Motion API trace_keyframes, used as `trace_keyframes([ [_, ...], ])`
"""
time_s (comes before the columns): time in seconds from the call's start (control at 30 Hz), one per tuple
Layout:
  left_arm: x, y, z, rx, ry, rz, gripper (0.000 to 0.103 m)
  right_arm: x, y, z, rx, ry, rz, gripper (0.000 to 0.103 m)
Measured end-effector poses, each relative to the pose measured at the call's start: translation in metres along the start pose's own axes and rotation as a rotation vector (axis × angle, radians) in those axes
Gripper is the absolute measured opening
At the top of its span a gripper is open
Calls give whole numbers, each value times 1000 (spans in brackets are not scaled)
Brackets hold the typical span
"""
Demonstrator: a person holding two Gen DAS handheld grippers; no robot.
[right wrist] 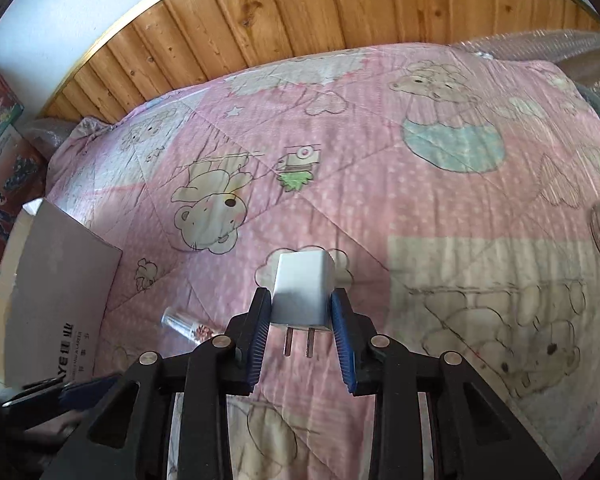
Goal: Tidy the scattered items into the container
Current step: 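Grasp the glass tube with the left gripper while the right gripper grasps the white charger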
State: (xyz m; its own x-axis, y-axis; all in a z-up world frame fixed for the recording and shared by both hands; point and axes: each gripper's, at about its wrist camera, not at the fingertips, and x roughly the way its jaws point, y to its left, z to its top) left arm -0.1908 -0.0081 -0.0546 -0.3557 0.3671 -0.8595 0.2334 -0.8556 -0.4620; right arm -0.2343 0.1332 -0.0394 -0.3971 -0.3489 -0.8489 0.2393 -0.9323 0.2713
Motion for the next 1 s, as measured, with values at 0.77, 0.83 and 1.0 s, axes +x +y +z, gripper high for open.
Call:
trace_keyframes([
  [0.77, 60, -38, 21, 243, -90, 281, 32, -58, -58, -85, 114, 72, 78, 58],
  [0.83, 57, -38, 15, 287, -94, 253, 12, -55, -49, -96, 99, 91, 99, 58],
  [1.0, 47, -29, 0, 287, -91, 172, 11, -30, -19, -99, -23, 111, 18, 40],
])
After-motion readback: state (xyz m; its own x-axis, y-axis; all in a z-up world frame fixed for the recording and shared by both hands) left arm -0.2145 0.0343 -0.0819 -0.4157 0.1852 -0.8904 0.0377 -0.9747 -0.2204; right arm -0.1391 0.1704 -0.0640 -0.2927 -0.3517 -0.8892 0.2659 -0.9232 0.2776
